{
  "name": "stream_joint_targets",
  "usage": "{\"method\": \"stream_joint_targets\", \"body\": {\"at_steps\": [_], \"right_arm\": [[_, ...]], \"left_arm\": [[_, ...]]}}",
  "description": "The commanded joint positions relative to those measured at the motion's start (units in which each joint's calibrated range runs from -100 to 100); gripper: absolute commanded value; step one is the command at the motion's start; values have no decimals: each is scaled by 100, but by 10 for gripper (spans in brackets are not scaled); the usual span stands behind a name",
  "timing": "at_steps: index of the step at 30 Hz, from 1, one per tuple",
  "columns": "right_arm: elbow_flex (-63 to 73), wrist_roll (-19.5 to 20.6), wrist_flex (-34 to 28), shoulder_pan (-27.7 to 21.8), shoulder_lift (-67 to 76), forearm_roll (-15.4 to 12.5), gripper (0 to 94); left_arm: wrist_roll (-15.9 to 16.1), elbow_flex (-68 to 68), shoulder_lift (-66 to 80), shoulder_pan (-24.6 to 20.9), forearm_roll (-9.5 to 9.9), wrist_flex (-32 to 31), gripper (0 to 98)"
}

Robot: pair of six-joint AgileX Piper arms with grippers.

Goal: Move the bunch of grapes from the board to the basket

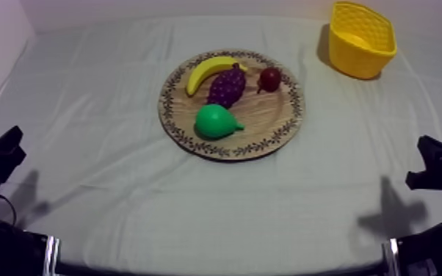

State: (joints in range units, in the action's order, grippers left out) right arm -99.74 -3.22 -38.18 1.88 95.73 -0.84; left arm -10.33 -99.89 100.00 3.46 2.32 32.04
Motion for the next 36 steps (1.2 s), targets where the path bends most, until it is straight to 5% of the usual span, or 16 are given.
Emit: {"method": "stream_joint_targets", "body": {"at_steps": [1,36], "right_arm": [[-4,-442,3,-4,2,-1,6],[161,-211,166,80,-163,206,4]], "left_arm": [[0,0,0,-3,0,-3,1],[0,0,0,-3,0,-3,1]]}}
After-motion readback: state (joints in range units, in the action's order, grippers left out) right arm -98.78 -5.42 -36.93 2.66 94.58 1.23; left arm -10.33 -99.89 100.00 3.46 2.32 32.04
